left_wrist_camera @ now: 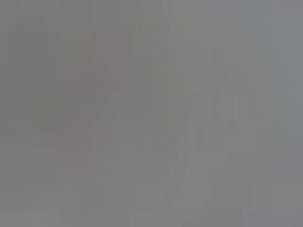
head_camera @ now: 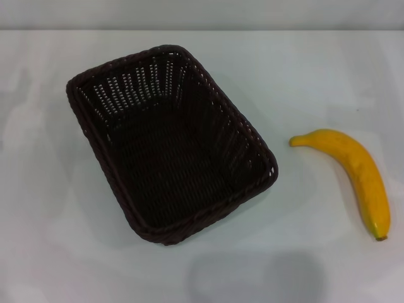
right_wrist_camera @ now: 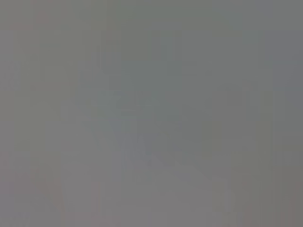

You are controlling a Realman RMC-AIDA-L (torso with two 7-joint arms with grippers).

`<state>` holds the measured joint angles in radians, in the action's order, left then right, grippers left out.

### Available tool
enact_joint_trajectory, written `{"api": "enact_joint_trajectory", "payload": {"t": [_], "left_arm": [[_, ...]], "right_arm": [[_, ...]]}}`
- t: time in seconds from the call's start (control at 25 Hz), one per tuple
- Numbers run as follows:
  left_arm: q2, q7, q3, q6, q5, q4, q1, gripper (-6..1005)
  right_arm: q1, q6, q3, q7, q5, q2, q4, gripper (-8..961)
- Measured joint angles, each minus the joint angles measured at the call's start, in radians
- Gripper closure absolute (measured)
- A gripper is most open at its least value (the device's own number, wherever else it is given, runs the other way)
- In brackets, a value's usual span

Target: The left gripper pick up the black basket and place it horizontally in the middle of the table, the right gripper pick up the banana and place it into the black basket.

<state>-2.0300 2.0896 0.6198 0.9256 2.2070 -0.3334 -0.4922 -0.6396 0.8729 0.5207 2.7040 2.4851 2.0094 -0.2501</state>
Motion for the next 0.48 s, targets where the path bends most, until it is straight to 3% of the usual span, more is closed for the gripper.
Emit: {"api": "enact_joint_trajectory", "payload": {"t": [0.24,0.28,0.32,0.48], "left_arm": [[0.133,-0.595,0.002,0.026,-0.545,-0.105,-0.074,303],[0.143,-0.633,0.002,0.039,-0.587,-0.113,-0.083,303],[0.171,-0.712,0.001,0.070,-0.678,-0.138,-0.107,303],[0.252,-0.894,0.004,0.196,-0.939,-0.177,-0.210,303]], "right_arm": [[0.000,0.005,0.012,-0.014,0.000,0.000,-0.007,229],[0.000,0.005,0.012,-0.014,0.000,0.000,-0.008,229],[-0.001,0.005,0.012,-0.014,0.000,0.000,-0.008,229],[-0.007,0.006,0.013,-0.014,0.000,0.000,-0.008,229]]}}
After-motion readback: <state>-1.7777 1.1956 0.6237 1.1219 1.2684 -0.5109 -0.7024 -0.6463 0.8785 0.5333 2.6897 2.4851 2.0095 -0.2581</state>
